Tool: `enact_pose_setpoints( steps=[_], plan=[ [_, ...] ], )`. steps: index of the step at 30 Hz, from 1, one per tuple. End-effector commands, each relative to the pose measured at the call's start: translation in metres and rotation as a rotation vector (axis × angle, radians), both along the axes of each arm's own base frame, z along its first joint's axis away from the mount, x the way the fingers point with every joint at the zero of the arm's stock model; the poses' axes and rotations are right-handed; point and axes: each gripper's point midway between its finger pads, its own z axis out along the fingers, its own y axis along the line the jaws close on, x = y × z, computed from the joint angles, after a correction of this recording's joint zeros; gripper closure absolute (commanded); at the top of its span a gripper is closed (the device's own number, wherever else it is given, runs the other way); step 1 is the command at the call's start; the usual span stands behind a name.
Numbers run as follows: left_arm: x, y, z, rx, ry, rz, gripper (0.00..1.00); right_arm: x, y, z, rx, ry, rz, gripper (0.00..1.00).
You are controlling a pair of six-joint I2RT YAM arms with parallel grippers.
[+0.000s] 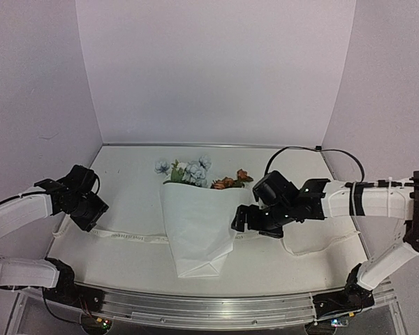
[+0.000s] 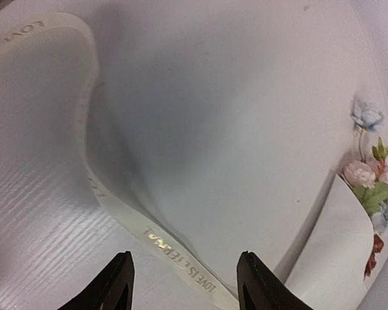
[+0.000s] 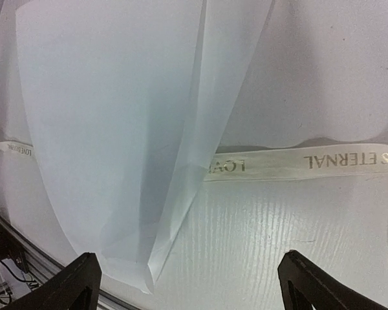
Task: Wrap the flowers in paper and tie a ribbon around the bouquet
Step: Pick up the ribbon at the center of the board.
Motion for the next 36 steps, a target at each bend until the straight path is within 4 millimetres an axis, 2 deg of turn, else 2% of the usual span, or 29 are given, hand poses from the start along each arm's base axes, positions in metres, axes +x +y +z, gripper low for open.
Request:
enact_pose_setpoints(
  steps=[1, 6, 11, 16, 21, 23, 28, 36],
  plan=[
    [-0.021, 0.046, -0.015, 0.167, 0.087, 0.182, 0.41, 0.003, -0.034, 0.010, -0.087, -0.090, -0.006, 0.02],
    [-0.019, 0.056, -0.031, 0.209, 0.135, 0.220, 0.40, 0.003, -0.067, 0.015, -0.147, -0.134, -0.059, 0.02],
    [0.000, 0.056, -0.048, 0.168, 0.131, 0.188, 0.40, 0.000, -0.099, 0.013, -0.183, -0.166, -0.128, 0.02],
    [0.016, 0.061, -0.053, 0.179, 0.122, 0.169, 0.41, -0.009, -0.119, -0.005, -0.218, -0.130, -0.150, 0.02],
    [0.018, 0.065, -0.066, 0.160, 0.142, 0.159, 0.52, -0.015, -0.139, -0.027, -0.285, -0.105, -0.152, 0.02],
    [0.019, 0.066, -0.069, 0.166, 0.150, 0.153, 0.58, -0.013, -0.143, -0.035, -0.291, -0.097, -0.143, 0.02],
    [0.021, 0.067, -0.074, 0.175, 0.159, 0.147, 0.69, -0.006, -0.137, -0.048, -0.308, -0.098, -0.066, 0.04],
    [0.026, 0.065, -0.081, 0.173, 0.163, 0.121, 0.85, 0.005, -0.132, -0.073, -0.309, -0.022, -0.059, 0.29]
  ],
)
